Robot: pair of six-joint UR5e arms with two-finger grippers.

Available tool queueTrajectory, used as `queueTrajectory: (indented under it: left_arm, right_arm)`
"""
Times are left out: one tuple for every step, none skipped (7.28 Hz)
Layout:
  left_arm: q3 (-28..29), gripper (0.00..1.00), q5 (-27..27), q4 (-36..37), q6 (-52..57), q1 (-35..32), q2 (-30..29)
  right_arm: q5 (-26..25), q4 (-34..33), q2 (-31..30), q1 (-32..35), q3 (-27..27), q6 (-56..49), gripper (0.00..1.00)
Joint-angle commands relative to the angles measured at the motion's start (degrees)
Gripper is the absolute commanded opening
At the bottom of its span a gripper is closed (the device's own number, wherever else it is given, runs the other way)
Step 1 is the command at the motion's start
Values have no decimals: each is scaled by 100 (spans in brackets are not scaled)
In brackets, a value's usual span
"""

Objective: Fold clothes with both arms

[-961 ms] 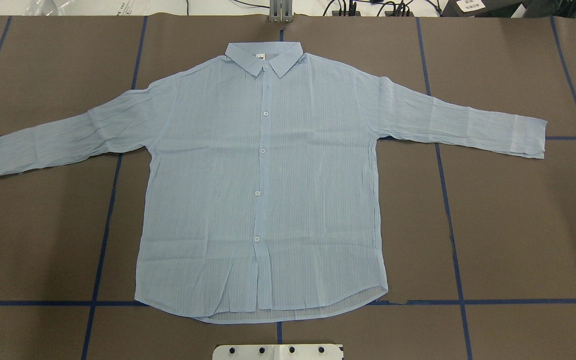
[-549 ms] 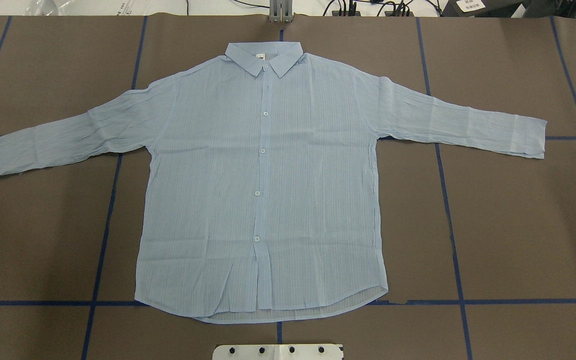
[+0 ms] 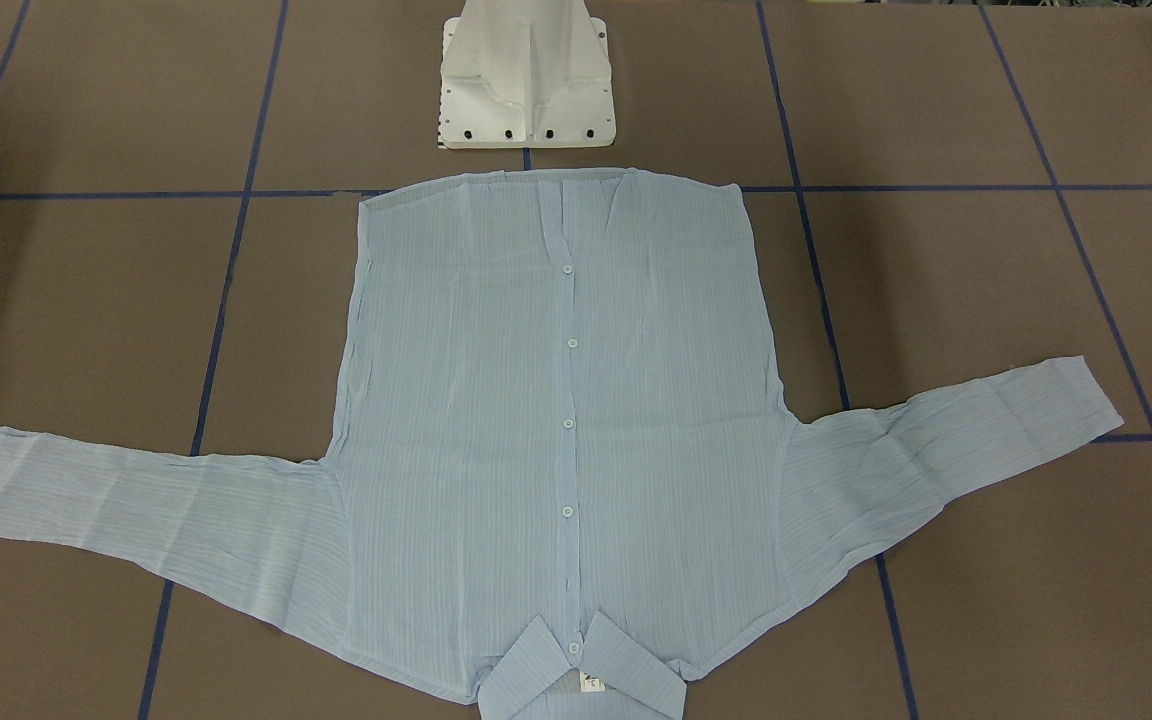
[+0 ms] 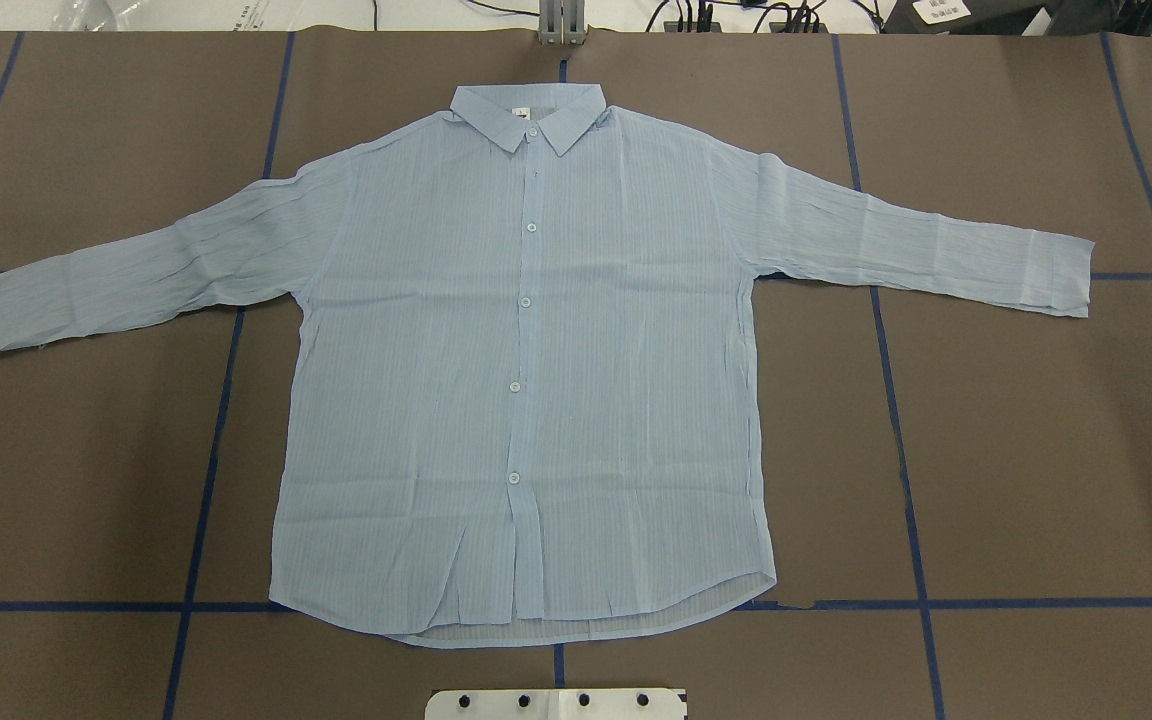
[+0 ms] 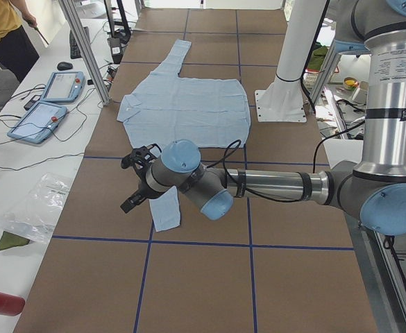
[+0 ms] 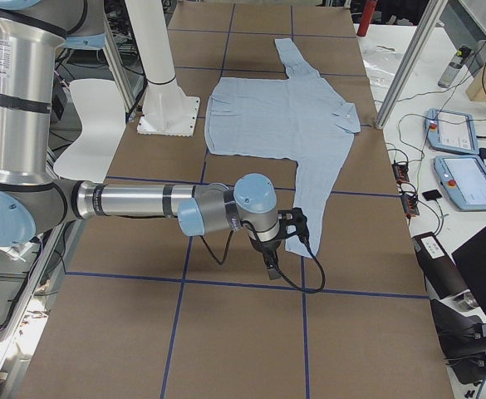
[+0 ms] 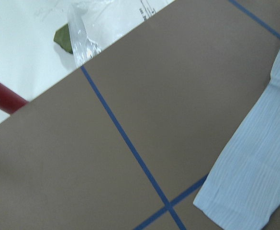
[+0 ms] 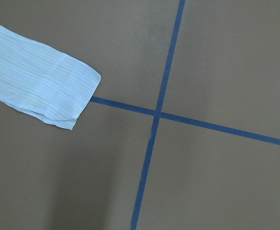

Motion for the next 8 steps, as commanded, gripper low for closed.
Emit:
queueTrajectory:
  left_arm:
    - [223,100,-18,-382,-653,11,-299]
    - [198,100,-18,-409,-664,11,-290]
    - [215,100,-18,-400,-655,19,-290]
    - [250,100,-27,-409,-664,19,-290]
    - [250,100,-27,-409,-664,19,-290]
    - [250,100,-27,-409,-664,19,-282]
    - [259,100,-27,-409,-664,19,-281]
    - [259,100,-27,-409,-664,19,-281]
  right_arm:
    - [58,113,72,7,-88,137,100]
    - [41,445,150,-36,-210,250,100]
    - [58,909,334,-124,-751,460,100]
    - [58,1697,545,-325,-1383,915,100]
    - [23,2688,834,-683,-1990,1737,100]
    - [-47,3350,1211,-1052,-2492,2320,100]
    - [-117,3618,1519,-1352,-2793,2500,100]
    - [-144,3638,1609,-1459,-2944,2502,100]
